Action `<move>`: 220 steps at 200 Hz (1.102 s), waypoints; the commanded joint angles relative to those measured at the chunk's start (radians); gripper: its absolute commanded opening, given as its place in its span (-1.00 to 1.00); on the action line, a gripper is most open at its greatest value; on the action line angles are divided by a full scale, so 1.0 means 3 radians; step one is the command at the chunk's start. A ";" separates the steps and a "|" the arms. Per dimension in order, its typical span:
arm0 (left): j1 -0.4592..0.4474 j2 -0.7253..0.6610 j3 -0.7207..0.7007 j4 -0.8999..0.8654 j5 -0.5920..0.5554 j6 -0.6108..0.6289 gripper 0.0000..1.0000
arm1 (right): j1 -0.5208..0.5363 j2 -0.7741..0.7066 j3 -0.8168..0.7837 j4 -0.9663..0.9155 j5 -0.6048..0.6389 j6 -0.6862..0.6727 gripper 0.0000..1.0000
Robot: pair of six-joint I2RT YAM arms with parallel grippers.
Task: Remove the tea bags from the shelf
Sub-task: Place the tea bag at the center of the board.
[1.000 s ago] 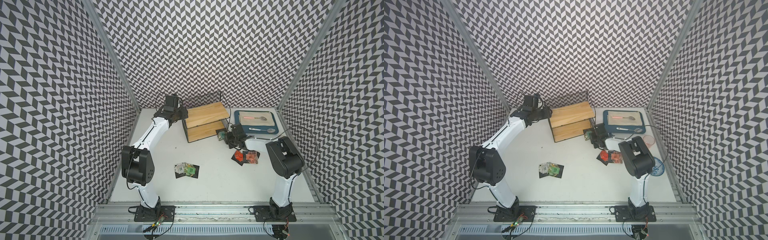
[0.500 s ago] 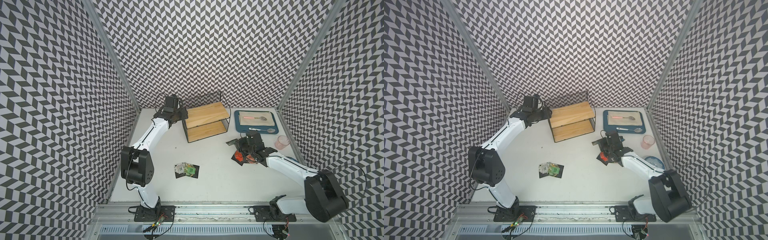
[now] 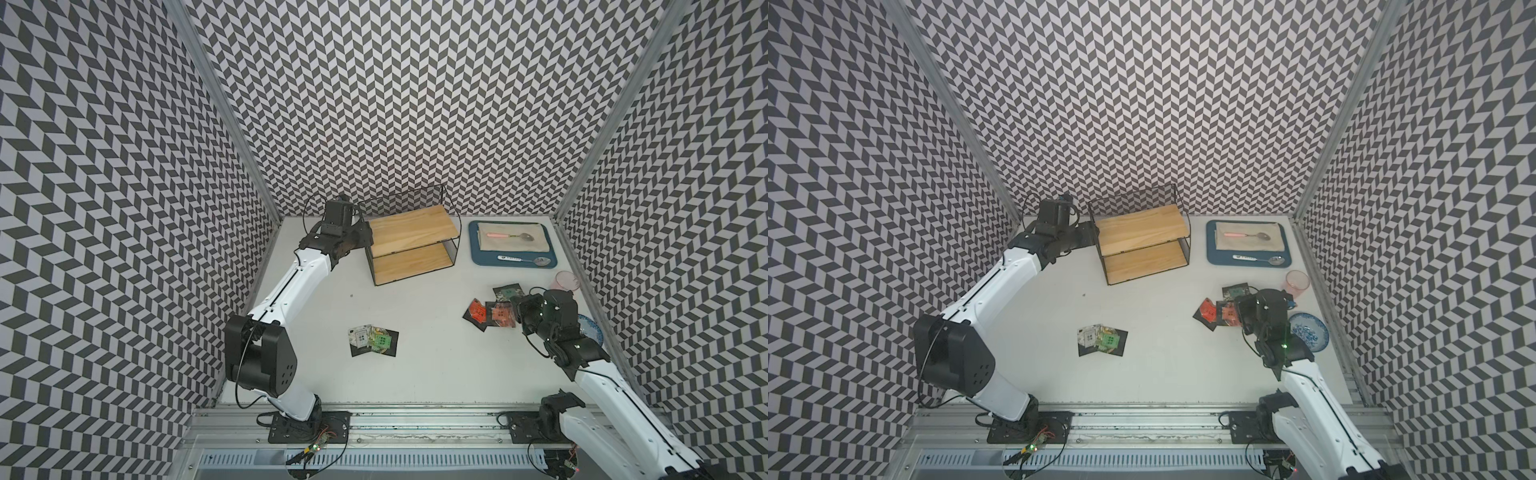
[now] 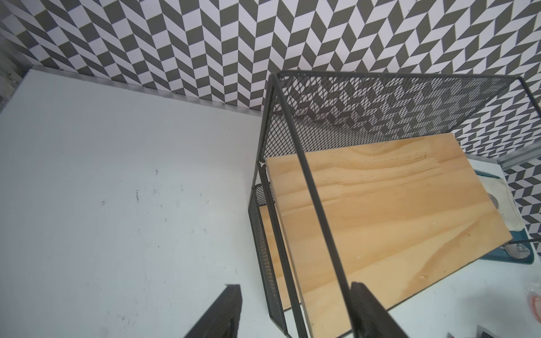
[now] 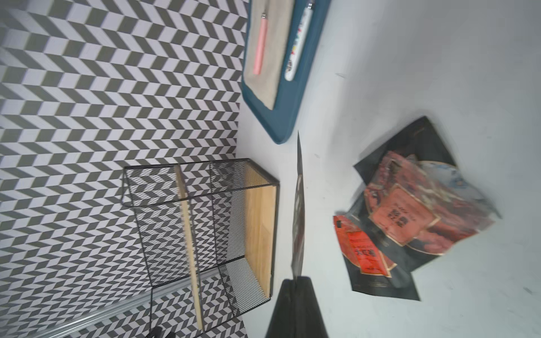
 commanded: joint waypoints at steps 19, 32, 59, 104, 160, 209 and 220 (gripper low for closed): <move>-0.0035 -0.0184 0.0023 -0.0163 -0.0166 -0.0044 0.29 | -0.0044 -0.0216 -0.0597 -0.0090 -0.0286 0.0311 -1.00; -0.0035 -0.0232 0.0056 -0.0209 -0.0188 -0.0053 0.31 | -0.0049 -0.0236 -0.0762 -0.0046 -0.0345 0.0302 -1.00; -0.0042 -0.0383 0.0008 -0.0255 -0.0222 -0.0192 0.32 | -0.0050 -0.0231 -0.0789 -0.0240 -0.0322 0.0207 -0.89; -0.0155 -0.0745 -0.0348 -0.0215 -0.0251 -0.0397 0.33 | -0.0047 -0.0207 -0.0442 -0.0568 -0.0148 -0.0130 -0.12; -0.0325 -0.1291 -0.0783 -0.0445 -0.0545 -0.0743 0.40 | -0.0041 0.0164 0.0671 -0.0915 0.0083 -0.1326 0.94; -0.0623 -0.1952 -0.1473 -0.0279 -0.0792 -0.0791 0.99 | -0.0015 0.0250 0.1333 -0.0275 0.0493 -0.2870 0.99; -0.0651 -0.2062 -0.1612 -0.0241 -0.0921 -0.0811 0.99 | -0.0017 0.0263 0.1309 -0.0080 0.0690 -0.2948 0.99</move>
